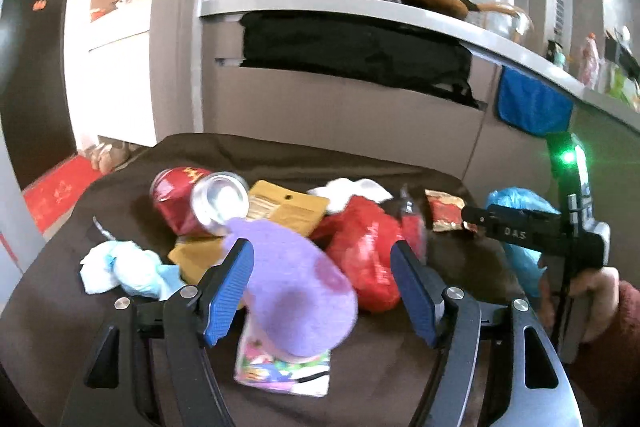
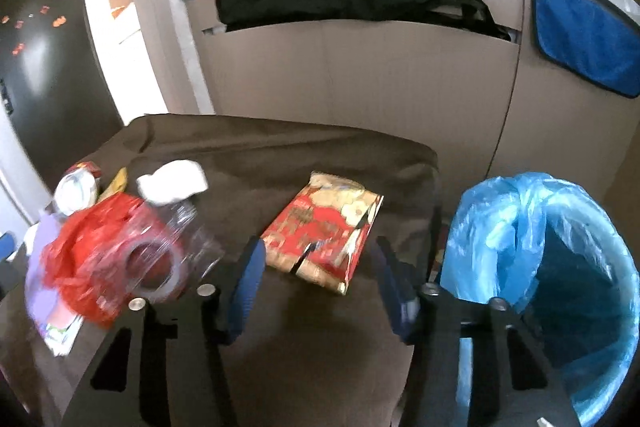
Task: Collect trash
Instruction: 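Grasp the red snack wrapper on the cloth with the right gripper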
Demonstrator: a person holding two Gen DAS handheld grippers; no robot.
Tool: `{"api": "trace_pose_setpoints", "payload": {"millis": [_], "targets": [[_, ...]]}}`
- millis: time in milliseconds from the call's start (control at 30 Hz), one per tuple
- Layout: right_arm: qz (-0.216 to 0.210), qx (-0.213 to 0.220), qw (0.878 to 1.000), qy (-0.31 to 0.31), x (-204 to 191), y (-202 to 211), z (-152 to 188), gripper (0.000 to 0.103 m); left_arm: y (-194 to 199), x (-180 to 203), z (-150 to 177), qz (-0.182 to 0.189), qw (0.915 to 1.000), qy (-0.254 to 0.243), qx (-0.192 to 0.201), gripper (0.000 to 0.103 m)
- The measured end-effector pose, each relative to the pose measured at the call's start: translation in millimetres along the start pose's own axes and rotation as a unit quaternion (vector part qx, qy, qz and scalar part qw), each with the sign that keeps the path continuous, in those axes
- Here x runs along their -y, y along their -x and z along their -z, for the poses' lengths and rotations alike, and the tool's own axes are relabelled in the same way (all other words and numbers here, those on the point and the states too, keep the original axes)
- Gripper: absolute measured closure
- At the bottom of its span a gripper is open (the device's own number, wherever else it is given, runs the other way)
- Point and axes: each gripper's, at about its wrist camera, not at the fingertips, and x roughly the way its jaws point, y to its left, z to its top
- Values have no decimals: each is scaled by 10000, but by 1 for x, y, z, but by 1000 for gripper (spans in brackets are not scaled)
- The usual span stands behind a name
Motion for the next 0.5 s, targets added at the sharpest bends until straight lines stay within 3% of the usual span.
{"api": "trace_pose_setpoints", "payload": {"millis": [200, 333, 400, 500], "targets": [[175, -348, 9988, -303, 8, -34, -13, 56, 4, -31, 1, 51, 9987, 498, 95, 32], [53, -583, 9971, -479, 15, -45, -13, 68, 5, -35, 3, 58, 9984, 554, 112, 32], [29, -603, 9975, -358, 13, -43, -13, 85, 3, -35, 5, 94, 9983, 577, 63, 32], [-3, -609, 9981, -110, 8, -33, -6, 93, 4, -35, 6, 113, 9982, 584, 54, 32]]}}
